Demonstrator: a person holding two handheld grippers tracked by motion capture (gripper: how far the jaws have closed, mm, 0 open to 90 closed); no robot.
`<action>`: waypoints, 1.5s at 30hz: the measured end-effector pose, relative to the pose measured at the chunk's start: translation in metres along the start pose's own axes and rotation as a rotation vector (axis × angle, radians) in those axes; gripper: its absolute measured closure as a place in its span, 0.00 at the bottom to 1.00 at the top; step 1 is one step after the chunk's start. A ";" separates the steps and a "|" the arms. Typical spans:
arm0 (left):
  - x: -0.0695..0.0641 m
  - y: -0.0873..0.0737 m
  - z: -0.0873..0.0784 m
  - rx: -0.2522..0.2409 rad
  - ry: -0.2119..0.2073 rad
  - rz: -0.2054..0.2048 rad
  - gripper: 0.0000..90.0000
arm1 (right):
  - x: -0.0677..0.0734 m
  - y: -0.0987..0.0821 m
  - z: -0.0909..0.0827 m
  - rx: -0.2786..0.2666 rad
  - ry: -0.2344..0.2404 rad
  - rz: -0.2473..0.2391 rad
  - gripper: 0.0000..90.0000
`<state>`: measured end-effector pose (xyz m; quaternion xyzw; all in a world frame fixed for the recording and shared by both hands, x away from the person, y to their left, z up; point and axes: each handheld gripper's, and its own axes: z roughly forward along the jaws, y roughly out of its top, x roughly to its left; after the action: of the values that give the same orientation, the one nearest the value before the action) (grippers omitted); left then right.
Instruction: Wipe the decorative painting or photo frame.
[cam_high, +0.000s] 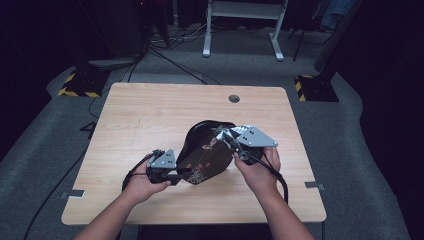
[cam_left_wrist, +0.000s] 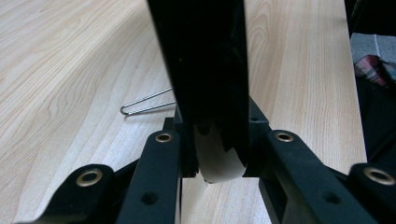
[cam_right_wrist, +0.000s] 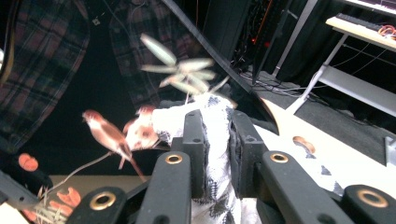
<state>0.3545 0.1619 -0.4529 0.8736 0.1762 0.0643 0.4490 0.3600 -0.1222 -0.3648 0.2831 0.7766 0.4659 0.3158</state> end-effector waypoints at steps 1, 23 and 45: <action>0.000 0.000 0.000 0.000 -0.001 -0.002 0.83 | 0.002 -0.005 0.002 0.013 0.005 -0.003 0.88; 0.001 0.001 0.002 0.002 -0.008 -0.020 0.84 | -0.002 -0.006 -0.001 0.017 -0.011 0.006 0.88; 0.001 0.001 0.002 0.001 -0.009 -0.023 0.85 | -0.005 -0.015 -0.001 0.017 -0.027 0.017 0.88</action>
<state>0.3559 0.1599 -0.4531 0.8719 0.1842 0.0552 0.4502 0.3604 -0.1328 -0.3762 0.2987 0.7738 0.4579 0.3200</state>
